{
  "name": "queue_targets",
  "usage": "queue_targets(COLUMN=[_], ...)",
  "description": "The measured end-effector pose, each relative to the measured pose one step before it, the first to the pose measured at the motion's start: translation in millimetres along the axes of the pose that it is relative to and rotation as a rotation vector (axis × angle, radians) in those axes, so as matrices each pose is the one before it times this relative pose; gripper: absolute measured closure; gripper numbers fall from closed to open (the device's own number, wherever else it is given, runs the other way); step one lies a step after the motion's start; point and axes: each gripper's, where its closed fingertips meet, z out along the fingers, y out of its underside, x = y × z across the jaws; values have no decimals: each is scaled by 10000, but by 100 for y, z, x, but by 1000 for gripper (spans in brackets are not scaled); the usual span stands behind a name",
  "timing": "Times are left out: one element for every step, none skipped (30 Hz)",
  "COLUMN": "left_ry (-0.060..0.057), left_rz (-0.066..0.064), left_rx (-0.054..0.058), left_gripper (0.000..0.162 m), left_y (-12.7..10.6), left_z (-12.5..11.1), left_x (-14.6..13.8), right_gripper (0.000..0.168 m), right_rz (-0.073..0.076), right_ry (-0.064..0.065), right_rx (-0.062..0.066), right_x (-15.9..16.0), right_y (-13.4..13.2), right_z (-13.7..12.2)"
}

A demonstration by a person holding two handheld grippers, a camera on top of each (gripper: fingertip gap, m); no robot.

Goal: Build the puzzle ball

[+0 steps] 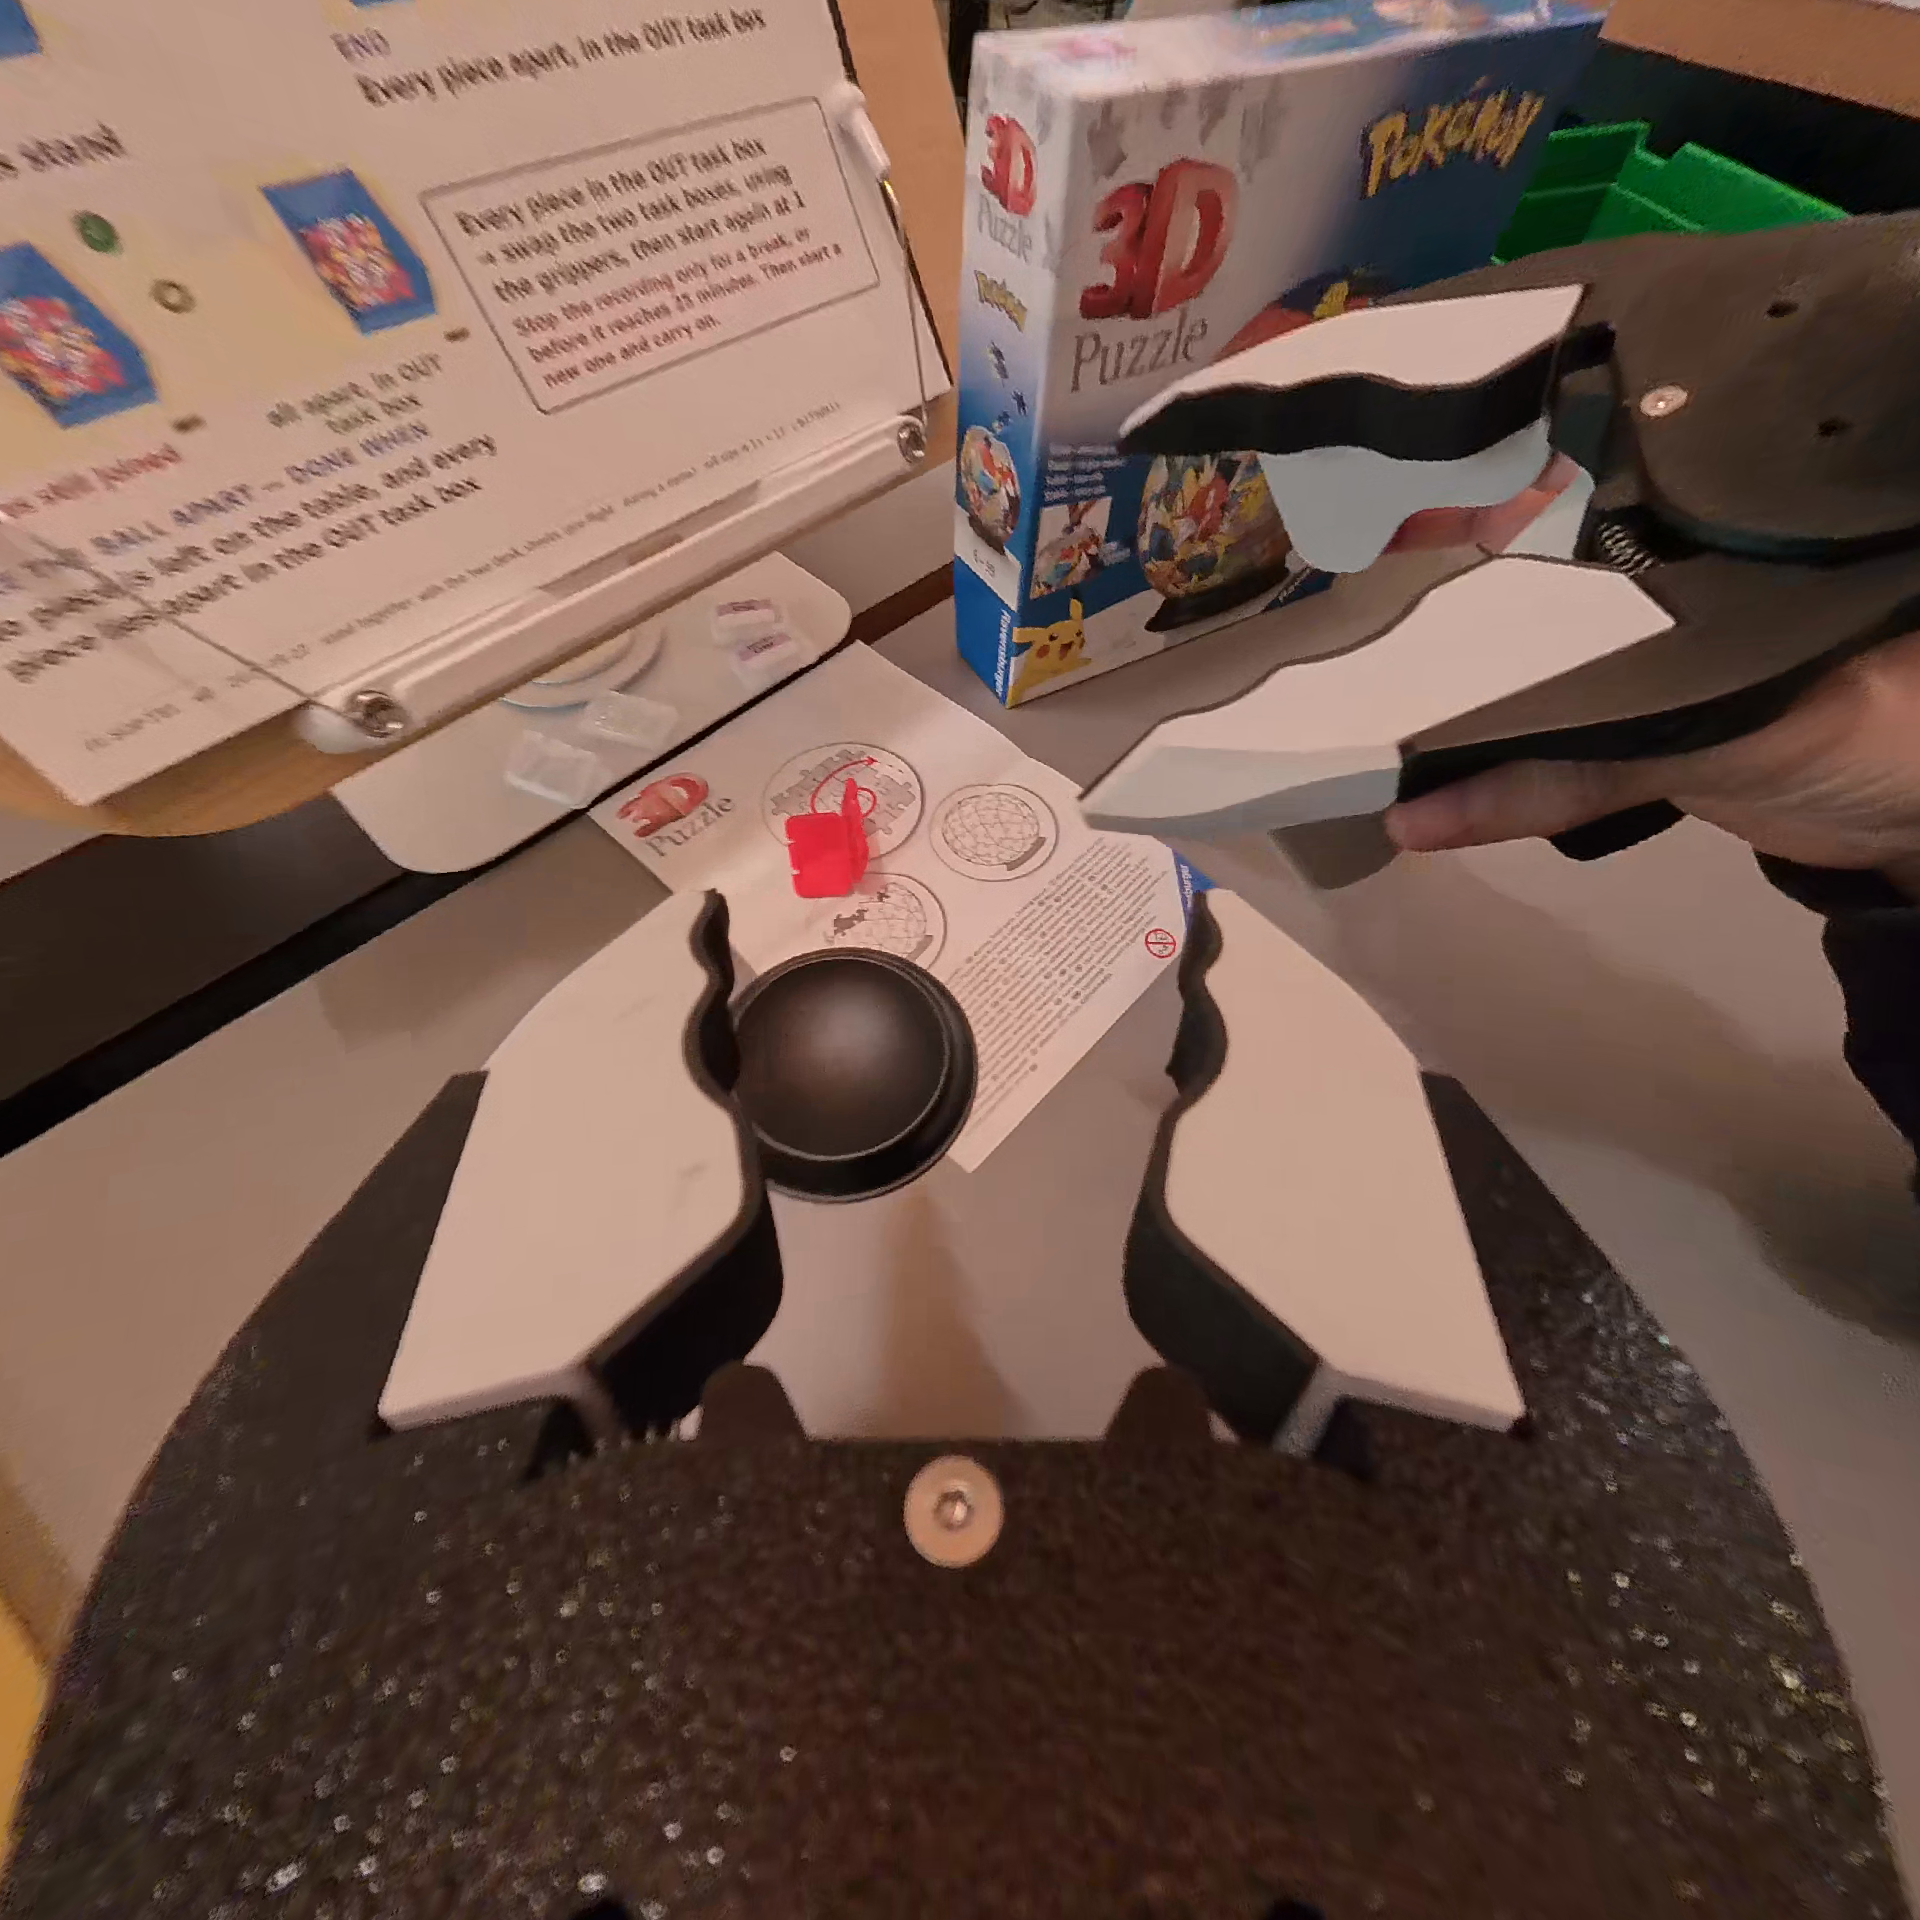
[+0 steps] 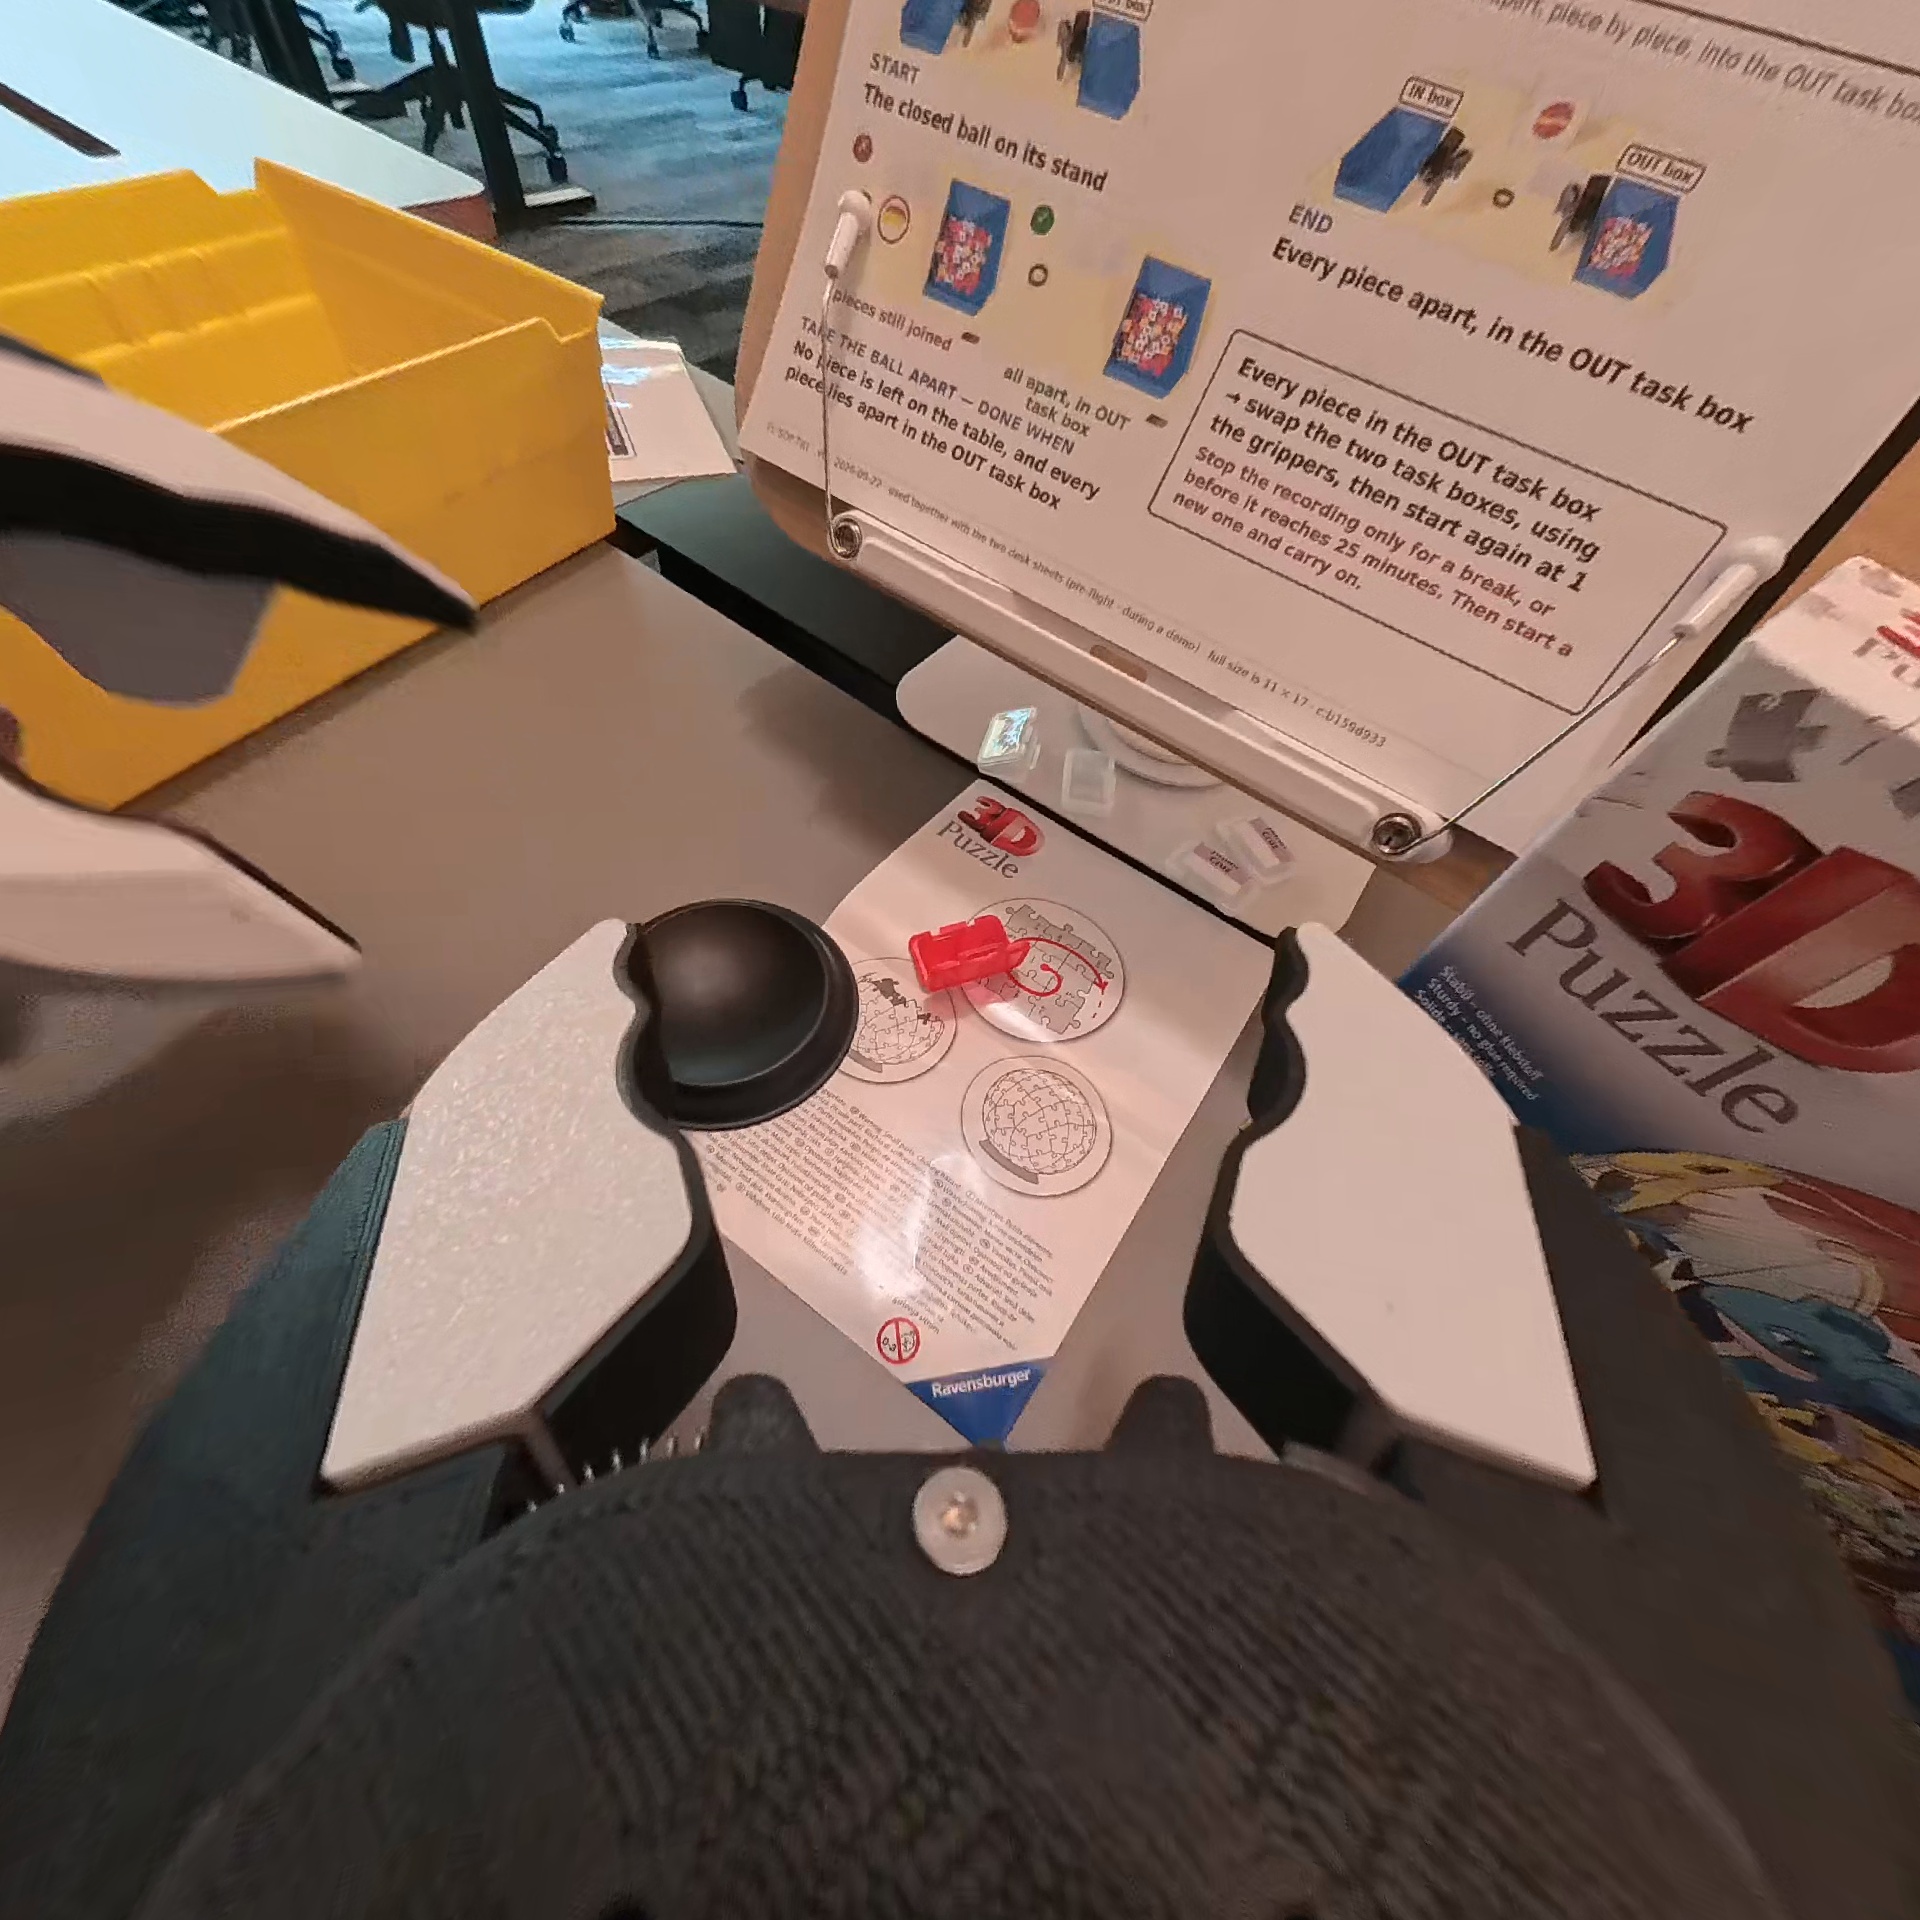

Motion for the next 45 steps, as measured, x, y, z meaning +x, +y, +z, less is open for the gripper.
queue_targets(left_ry=[-80,-150,-249,-324,-318,-257,-234,-315,-432,-411,-213,-13,54,11,-73,-74,49,157,136,37,-43,-140,-218,-109,92,234,339,353,259,183,182,155,61,36,93,122,66,-3,-16,17,58,68,38,14,18], left_rz=[19,53,52,28,38,129,280,371,318,193,128,140,125,65,8,-2,93,249,388,529,672,691,535,372,258,142,67,49,37,2,-23,-2,29,24,-5,-9,9,30,44,40,43,42,-5,-60,-84], left_rx=[-36,-80,-99,-94,-132,-277,-502,-706,-795,-797,-774,-733,-707,-744,-794,-781,-731,-649,-498,-350,-261,-223,-249,-303,-262,-149,-92,-79,-83,-135,-185,-158,-83,-47,-47,-32,21,70,66,34,14,21,28,38,69], left_gripper=[80,80,79,80,81,82,84,86,87,89,92,96,97,99,101,103,105,107,109,112,114,117,122,127,130,130,130,129,128,127,127,127,124,124,124,123,124,125,127,129,131,133,134,139,139], left_y=[-260,-115,78,293,501,779,1154,1534,1767,1877,1902,1858,1789,1752,1625,1413,1179,902,534,200,-4,-107,-77,-54,-119,-239,-276,-248,-156,-14,106,114,38,32,33,19,-65,-119,-100,-49,-14,13,38,53,12], left_z=[-941,-1144,-1357,-1472,-1477,-1418,-1315,-1182,-1004,-751,-390,-8,346,639,880,990,990,880,767,656,606,606,583,553,525,459,364,276,218,146,129,110,102,107,121,133,99,58,44,43,51,34,10,8,22], left_x=[-529,-728,-1008,-1274,-1468,-1598,-1792,-2092,-2399,-2442,-2165,-1814,-1583,-1455,-1332,-1044,-594,-203,-19,-16,-74,-220,-371,-287,-36,163,319,351,214,105,110,82,-38,-67,-7,24,-31,-86,-65,9,62,71,20,-33,-39], right_gripper=[57,57,57,57,57,58,59,60,61,61,61,61,62,62,62,62,62,62,62,62,62,63,62,63,63,63,63,63,63,63,63,63,63,63,63,63,63,63,63,63,63,63,63,64,64], right_rz=[-28,-7,-11,-34,-33,-38,-38,-29,-21,-20,-11,1,7,-2,-24,-64,-90,-100,-87,-52,-16,28,83,117,85,0,-72,-86,-64,-32,2,36,50,35,7,-13,-29,-27,-15,-10,-1,1,-3,-9,-17], right_ry=[-44,15,39,21,30,30,26,18,21,22,6,-15,-36,-41,-20,-19,-4,24,51,70,46,6,-16,-30,-44,-42,-16,18,28,19,-6,-18,-17,-28,-32,-11,-3,-5,-9,-13,-3,-6,-11,-15,-15], right_rx=[-36,11,47,68,79,79,71,48,20,10,-4,-17,-36,-57,-55,-38,-17,-8,-9,-12,-13,0,24,25,17,24,18,-17,-48,-50,-35,-17,-5,2,5,2,-3,-9,-8,-1,1,6,10,4,-4], right_x=[5,96,118,95,112,108,101,88,79,59,15,-30,-70,-101,-85,-84,-66,5,88,147,166,107,91,49,-11,-63,-44,4,52,66,40,29,32,-19,-44,-45,-31,-33,-33,-25,-9,-15,-20,-34,-29], right_y=[-21,-94,-164,-204,-192,-180,-167,-125,-69,-25,14,65,92,104,82,30,1,-2,1,36,63,66,36,1,-25,-48,-33,21,79,104,104,78,42,11,-11,-12,-1,-2,0,7,-10,-16,-25,-8,3], right_z=[-138,-170,-221,-237,-266,-250,-214,-180,-114,-69,1,42,77,86,71,33,-10,-44,-55,-51,-49,-22,-7,-11,-17,-26,-22,-19,-8,13,17,23,31,13,16,6,14,6,5,5,-9,-5,-19,-1,-7])
